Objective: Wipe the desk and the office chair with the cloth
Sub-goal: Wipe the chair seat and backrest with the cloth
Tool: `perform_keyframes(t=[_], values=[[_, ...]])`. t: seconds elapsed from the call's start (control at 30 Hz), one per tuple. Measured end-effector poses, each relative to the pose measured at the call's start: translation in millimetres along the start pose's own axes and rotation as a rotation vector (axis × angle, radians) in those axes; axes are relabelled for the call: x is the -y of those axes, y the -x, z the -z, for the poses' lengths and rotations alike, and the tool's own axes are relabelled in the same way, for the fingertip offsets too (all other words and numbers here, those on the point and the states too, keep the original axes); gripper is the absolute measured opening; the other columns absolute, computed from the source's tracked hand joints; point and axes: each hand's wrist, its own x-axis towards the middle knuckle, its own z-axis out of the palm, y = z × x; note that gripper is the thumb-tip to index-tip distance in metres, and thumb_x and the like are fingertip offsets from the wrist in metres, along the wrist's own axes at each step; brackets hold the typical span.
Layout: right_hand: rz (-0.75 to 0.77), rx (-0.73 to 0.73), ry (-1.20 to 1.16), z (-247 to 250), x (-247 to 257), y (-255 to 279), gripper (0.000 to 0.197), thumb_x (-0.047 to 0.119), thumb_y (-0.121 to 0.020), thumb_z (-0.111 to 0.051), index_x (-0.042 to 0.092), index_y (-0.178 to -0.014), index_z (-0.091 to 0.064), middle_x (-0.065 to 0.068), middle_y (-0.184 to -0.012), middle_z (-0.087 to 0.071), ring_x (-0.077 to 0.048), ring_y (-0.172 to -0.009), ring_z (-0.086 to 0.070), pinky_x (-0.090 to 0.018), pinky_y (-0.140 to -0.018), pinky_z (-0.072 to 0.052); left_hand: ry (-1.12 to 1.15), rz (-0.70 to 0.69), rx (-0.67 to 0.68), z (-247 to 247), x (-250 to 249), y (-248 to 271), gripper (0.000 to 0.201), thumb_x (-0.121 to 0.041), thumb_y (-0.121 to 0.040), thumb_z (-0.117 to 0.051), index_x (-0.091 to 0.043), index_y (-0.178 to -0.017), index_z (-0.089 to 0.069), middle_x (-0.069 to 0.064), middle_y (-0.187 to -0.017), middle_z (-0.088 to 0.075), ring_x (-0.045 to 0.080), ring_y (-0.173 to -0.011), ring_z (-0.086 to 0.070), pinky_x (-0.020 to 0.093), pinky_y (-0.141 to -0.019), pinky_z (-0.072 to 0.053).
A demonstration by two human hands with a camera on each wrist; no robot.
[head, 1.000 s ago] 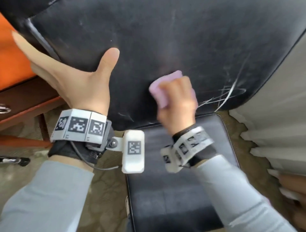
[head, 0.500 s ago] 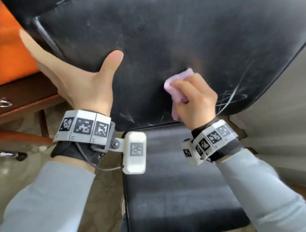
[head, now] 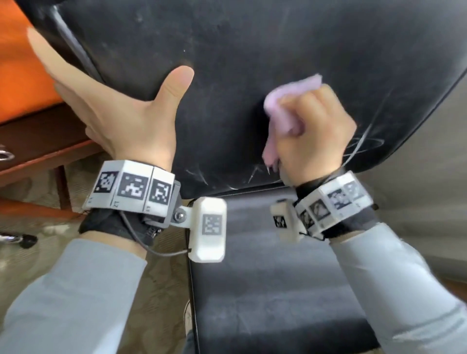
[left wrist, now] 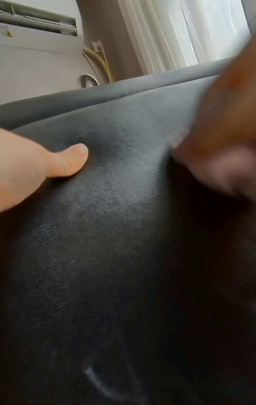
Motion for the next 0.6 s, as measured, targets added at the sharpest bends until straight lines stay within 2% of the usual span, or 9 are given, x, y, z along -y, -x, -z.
perform_keyframes(t=[0.07, 0.1, 0.13, 0.2, 0.27, 0.33, 0.4, 0.5, 0.6], values=[[0.073, -0.253, -0.046, -1, 11, -31, 0.019, -0.011, -0.066, -0.064, 0.007, -0.065, -0.066, -0.004, -0.072, -0.061, 0.000, -0.061, -0.040, -0.004, -0.056, -0.030, 0.010, -0.021, 0.007, -1, 1, 0, 0.140, -0.082, -0.052, -0.072, -0.003, -0.153, -0.017, 0.003, -0.155, -0.028, 0.017, -0.142, -0.032, 0.020, -0.107, -0.021], [0.073, -0.282, -0.045, -6, 11, -31, 0.016, -0.010, -0.069, -0.066, 0.006, -0.067, -0.067, -0.006, -0.075, -0.062, 0.001, -0.061, -0.039, -0.005, -0.055, -0.031, 0.015, -0.034, 0.020, -2, 2, -1, 0.140, -0.082, -0.052, -0.072, -0.003, -0.153, -0.017, 0.002, -0.155, -0.029, 0.017, -0.141, -0.032, 0.020, -0.107, -0.020], [0.049, -0.235, -0.034, -12, 7, -20, 0.014, -0.008, -0.071, -0.067, 0.006, -0.071, -0.068, -0.006, -0.079, -0.062, 0.002, -0.061, -0.041, -0.008, -0.053, -0.034, 0.022, -0.042, 0.030, -3, 4, -3, 0.140, -0.081, -0.052, -0.073, -0.003, -0.153, -0.017, 0.002, -0.155, -0.029, 0.017, -0.141, -0.032, 0.021, -0.107, -0.020], [-0.096, 0.012, 0.028, -27, -17, 30, 0.017, -0.004, -0.072, -0.068, 0.012, -0.077, -0.069, 0.002, -0.085, -0.060, -0.008, -0.060, -0.051, -0.029, -0.050, -0.045, 0.049, -0.060, 0.063, 0, 9, -8, 0.139, -0.079, -0.053, -0.074, -0.004, -0.154, -0.016, 0.002, -0.156, -0.027, 0.016, -0.143, -0.030, 0.022, -0.109, -0.019], [-0.214, 0.196, 0.123, -32, -42, 80, 0.017, 0.002, -0.075, -0.064, 0.018, -0.079, -0.068, 0.007, -0.086, -0.059, -0.016, -0.066, -0.058, -0.034, -0.056, -0.049, 0.092, -0.074, 0.094, 4, 18, -10, 0.141, -0.079, -0.053, -0.075, -0.004, -0.155, -0.013, 0.002, -0.158, -0.023, 0.015, -0.145, -0.025, 0.022, -0.113, -0.015], [-0.206, 0.194, 0.151, -31, -51, 95, 0.014, 0.008, -0.083, -0.059, 0.017, -0.078, -0.068, 0.003, -0.086, -0.062, -0.019, -0.071, -0.058, -0.036, -0.060, -0.050, 0.139, -0.117, 0.112, 9, 31, -8, 0.141, -0.080, -0.056, -0.076, -0.004, -0.156, -0.011, 0.004, -0.159, -0.021, 0.015, -0.148, -0.021, 0.028, -0.121, -0.016], [-0.186, 0.054, 0.141, -24, -41, 85, 0.016, 0.008, -0.084, -0.056, 0.015, -0.076, -0.068, -0.001, -0.086, -0.064, -0.016, -0.072, -0.056, -0.032, -0.061, -0.048, 0.213, -0.122, 0.153, 7, 45, 1, 0.136, -0.072, -0.060, -0.080, -0.004, -0.156, -0.011, 0.001, -0.157, -0.020, 0.011, -0.147, -0.021, 0.031, -0.123, -0.019], [-0.142, -0.243, 0.116, -16, -21, 57, 0.015, -0.001, -0.073, -0.057, 0.004, -0.081, -0.068, -0.011, -0.084, -0.062, -0.015, -0.070, -0.051, -0.011, -0.065, -0.033, 0.376, -0.061, 0.194, 0, 61, 17, 0.131, -0.065, -0.058, -0.086, -0.007, -0.154, -0.018, -0.001, -0.151, -0.031, 0.010, -0.141, -0.033, 0.034, -0.118, -0.030], [-0.065, -0.322, 0.022, -36, -2, 49, 0.025, -0.004, -0.069, -0.057, 0.003, -0.089, -0.069, -0.012, -0.088, -0.060, -0.016, -0.072, -0.053, -0.006, -0.067, -0.033, 0.441, -0.117, 0.177, -5, 73, 18, 0.118, -0.063, -0.060, -0.086, -0.008, -0.147, -0.028, 0.000, -0.143, -0.041, 0.010, -0.134, -0.042, 0.034, -0.112, -0.037]])
